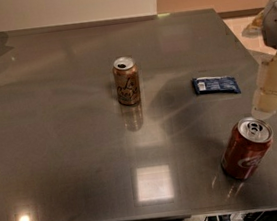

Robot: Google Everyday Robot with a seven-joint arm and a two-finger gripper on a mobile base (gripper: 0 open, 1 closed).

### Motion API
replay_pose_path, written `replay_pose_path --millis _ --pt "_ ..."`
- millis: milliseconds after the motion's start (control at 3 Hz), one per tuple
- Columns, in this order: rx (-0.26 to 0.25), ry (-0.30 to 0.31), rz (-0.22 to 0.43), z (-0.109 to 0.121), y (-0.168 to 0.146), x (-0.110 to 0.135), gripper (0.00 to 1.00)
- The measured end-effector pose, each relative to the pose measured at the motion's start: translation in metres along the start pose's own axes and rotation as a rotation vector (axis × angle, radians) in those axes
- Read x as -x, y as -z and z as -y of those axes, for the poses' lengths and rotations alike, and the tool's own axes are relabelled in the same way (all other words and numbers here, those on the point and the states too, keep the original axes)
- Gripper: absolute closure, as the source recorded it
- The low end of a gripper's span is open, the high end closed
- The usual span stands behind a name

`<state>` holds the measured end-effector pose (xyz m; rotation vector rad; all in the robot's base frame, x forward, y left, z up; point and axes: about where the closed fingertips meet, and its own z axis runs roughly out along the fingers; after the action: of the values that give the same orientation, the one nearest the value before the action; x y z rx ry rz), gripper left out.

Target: Move coke can near orange can

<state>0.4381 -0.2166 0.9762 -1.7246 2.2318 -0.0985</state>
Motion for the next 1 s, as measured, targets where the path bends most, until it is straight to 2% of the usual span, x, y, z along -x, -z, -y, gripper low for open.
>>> replay_pose_path --millis 333,1000 --pt "0.005 0.003 0.012 -0.002 0.002 -0.003 0.00" --pt "0.081 0.026 0.107 -0.027 0.004 -0.024 0.00"
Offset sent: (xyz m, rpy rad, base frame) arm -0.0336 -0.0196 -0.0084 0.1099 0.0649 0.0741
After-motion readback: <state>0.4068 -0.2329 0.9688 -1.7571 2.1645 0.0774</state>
